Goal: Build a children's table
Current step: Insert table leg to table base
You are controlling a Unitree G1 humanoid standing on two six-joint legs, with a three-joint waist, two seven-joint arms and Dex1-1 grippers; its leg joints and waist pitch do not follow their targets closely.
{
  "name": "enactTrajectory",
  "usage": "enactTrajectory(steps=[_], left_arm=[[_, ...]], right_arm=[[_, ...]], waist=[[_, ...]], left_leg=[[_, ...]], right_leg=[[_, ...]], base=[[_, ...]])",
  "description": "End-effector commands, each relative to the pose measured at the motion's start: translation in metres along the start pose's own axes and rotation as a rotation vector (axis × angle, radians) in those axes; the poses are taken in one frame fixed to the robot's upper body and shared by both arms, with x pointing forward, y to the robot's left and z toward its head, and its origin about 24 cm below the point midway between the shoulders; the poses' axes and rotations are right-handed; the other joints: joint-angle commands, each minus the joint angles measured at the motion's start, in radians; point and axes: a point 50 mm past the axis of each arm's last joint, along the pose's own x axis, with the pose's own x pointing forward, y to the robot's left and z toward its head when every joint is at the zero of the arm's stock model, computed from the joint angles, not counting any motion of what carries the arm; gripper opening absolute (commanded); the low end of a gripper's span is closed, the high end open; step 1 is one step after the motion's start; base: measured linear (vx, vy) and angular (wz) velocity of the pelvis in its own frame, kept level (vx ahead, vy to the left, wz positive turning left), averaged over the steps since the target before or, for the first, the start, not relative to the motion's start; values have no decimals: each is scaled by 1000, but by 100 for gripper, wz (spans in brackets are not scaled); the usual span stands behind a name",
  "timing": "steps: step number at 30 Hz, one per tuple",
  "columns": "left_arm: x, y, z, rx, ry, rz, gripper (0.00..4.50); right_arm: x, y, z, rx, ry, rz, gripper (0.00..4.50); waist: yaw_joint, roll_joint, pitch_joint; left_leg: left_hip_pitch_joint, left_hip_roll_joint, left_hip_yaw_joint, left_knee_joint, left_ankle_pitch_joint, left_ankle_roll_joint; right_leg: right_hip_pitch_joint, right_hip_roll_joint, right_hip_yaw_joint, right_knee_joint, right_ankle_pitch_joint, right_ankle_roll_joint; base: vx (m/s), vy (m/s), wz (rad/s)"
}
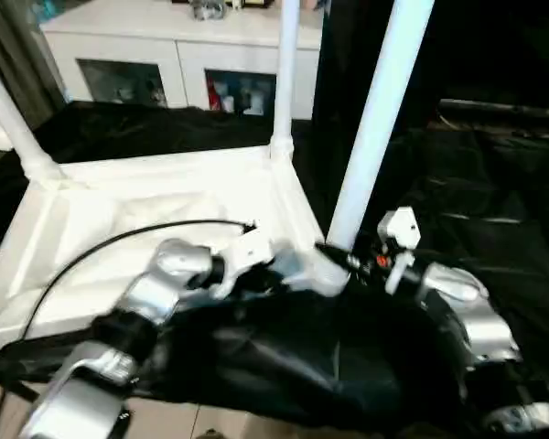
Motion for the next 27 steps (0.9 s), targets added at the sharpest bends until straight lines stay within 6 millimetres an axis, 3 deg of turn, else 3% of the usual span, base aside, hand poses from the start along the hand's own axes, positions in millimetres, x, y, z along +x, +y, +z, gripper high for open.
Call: enactTrajectory(steps=[1,2,3,4,5,6,7,8,9,10,11,12,13,15,16,18,20,23,27], left_arm=[[2,13,18,14,-33,78,0],[4,16,19,1,-30,109,0],[7,19,22,-13,-29,149,0],[13,25,26,-45,-18,219,0],[17,28,29,-66,-8,265,0],[22,33,33,-110,0,335,0],[26,36,35,-139,6,377,0],[29,38,38,-162,10,416,0],[31,39,39,-178,13,441,0],[36,41,43,-208,17,481,0],[42,41,48,-241,14,518,0],[46,41,52,-265,14,542,0],[51,40,56,-271,17,546,0],[55,39,59,-279,17,553,0],[57,38,61,-275,23,553,0],[58,37,61,-275,28,554,0],[58,37,60,-276,30,552,0],[58,37,59,-280,39,556,0],[58,39,58,-289,45,567,0]], right_arm=[[-21,-17,-43,82,202,-252,188],[-21,-20,-43,85,197,-298,188],[-20,-23,-43,89,193,-356,188],[-16,-27,-44,84,198,-446,188],[-13,-29,-45,80,203,-504,188],[-8,-30,-46,95,211,-582,188],[-4,-31,-47,107,216,-630,188],[-1,-32,-48,125,218,-676,188],[2,-32,-48,137,219,-707,188],[8,-31,-48,171,221,-765,188],[16,-31,-48,197,228,-831,188],[21,-30,-47,211,236,-878,188],[28,-28,-46,239,234,-900,188],[35,-26,-43,254,240,-926,188],[40,-25,-41,261,240,-926,188],[45,-23,-38,252,242,-914,187],[47,-22,-37,245,248,-906,187],[51,-21,-36,238,258,-903,187],[54,-21,-35,239,264,-915,187]], waist=[[-11,9,-32],[-20,9,-27],[-25,9,-22],[-42,20,-22],[-29,52,-17],[2,48,-25],[-3,33,-30],[-15,-36,-54],[-12,-33,-49],[20,-32,-44],[34,-19,-48],[22,7,-46],[8,20,-54],[3,20,-56],[4,12,-52],[9,11,-50],[9,10,-52],[6,11,-51],[2,11,-45]], left_leg=[[47,100,-73,-77,-532,-42],[65,94,-76,-67,-582,-48],[75,95,-78,-65,-614,-49],[68,109,-91,-80,-684,-64],[-4,166,-94,-179,-840,-97],[-38,148,-47,-231,-898,-118],[-3,131,-32,-229,-868,-123],[76,74,-43,-100,-645,-140],[43,65,-62,-27,-489,-104],[-20,66,-71,-5,-165,-16],[-33,71,-74,-14,-78,0],[-39,99,-84,-76,-137,-16],[-19,113,-90,-84,-287,-45],[-9,112,-87,-91,-376,-70],[-12,104,-80,-91,-401,-65],[-17,99,-74,-86,-368,-32],[-18,104,-72,-89,-331,-14],[-16,107,-70,-92,-327,-10],[-11,104,-68,-93,-383,-24]], right_leg=[[1,-131,55,-126,-685,-87],[-7,-126,31,-148,-747,-52],[-8,-121,12,-160,-766,-34],[17,-110,-25,-153,-707,-11],[82,-69,-19,6,-472,-46],[75,-29,-10,111,-178,-59],[43,-34,14,111,-179,-70],[-24,-125,81,-13,-426,-112],[-7,-204,97,-67,-569,-145],[43,-230,113,-83,-640,-113],[51,-219,103,-79,-592,-120],[40,-133,52,-46,-439,-136],[26,-123,61,-34,-348,-151],[24,-124,63,-32,-281,-180],[26,-134,67,-39,-263,-194],[33,-143,69,-52,-288,-187],[36,-141,68,-52,-265,-180],[33,-136,67,-49,-236,-186],[28,-140,69,-62,-322,-178]], base=[[-67,11,-3],[-67,11,-3],[-70,22,-5],[-53,39,-4],[-53,39,-4],[-107,32,6],[-28,-44,22],[-28,-44,22],[36,-81,0],[12,-40,-26],[12,-40,-26],[31,-23,-22],[0,0,0],[0,0,0],[0,0,0],[0,0,0],[0,0,0],[0,0,0],[0,0,0]])
